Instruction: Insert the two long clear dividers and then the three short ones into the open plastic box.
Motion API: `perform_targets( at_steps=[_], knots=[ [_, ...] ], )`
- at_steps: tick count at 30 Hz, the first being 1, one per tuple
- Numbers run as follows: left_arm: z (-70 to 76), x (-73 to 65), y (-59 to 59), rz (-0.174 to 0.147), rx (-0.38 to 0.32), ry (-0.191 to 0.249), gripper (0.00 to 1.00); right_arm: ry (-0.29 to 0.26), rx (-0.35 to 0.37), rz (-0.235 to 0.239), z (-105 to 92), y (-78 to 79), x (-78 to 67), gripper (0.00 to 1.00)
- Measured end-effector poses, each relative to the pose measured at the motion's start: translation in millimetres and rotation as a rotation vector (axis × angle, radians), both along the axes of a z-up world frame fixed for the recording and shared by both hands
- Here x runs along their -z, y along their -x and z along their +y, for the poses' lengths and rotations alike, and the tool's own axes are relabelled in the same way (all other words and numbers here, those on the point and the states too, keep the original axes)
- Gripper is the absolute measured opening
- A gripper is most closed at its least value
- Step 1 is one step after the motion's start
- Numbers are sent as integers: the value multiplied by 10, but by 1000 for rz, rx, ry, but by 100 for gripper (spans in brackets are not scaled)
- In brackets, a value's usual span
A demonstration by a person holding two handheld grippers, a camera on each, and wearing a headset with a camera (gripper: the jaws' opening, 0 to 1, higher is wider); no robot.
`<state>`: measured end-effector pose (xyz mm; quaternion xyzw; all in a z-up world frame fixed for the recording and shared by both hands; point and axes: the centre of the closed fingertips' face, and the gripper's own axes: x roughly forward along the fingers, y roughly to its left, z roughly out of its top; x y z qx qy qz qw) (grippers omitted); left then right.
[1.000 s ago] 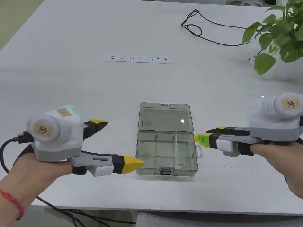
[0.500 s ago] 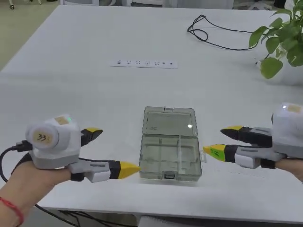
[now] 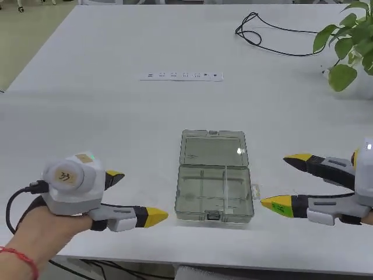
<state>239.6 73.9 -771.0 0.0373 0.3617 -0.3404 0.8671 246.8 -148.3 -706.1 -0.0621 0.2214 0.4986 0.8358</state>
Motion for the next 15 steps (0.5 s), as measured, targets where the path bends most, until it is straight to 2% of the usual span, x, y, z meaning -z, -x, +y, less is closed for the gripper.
perform_targets(
  at_steps=[1, 2, 3, 7, 9, 11, 15],
  knots=[
    [17, 37, -1, 18, -10, -11, 86, 1, -6, -7, -14, 10, 10, 73],
    [16, 46, -13, 10, -7, -14, 85, 1, -8, -11, -22, 13, 16, 74],
    [45, 94, -20, 19, -14, -35, 83, 2, -10, -12, -35, 17, 29, 74],
    [95, 248, -20, 79, -19, -87, 78, 15, -27, -26, -51, 50, 77, 77],
    [108, 312, -40, 94, -18, -107, 76, 28, -48, -37, -45, 79, 107, 78],
    [127, 380, -44, 124, -21, -125, 74, 39, -63, -39, -42, 97, 137, 79],
    [148, 465, -72, 141, -18, -153, 72, 44, -72, -42, -39, 104, 159, 80]
  ],
)
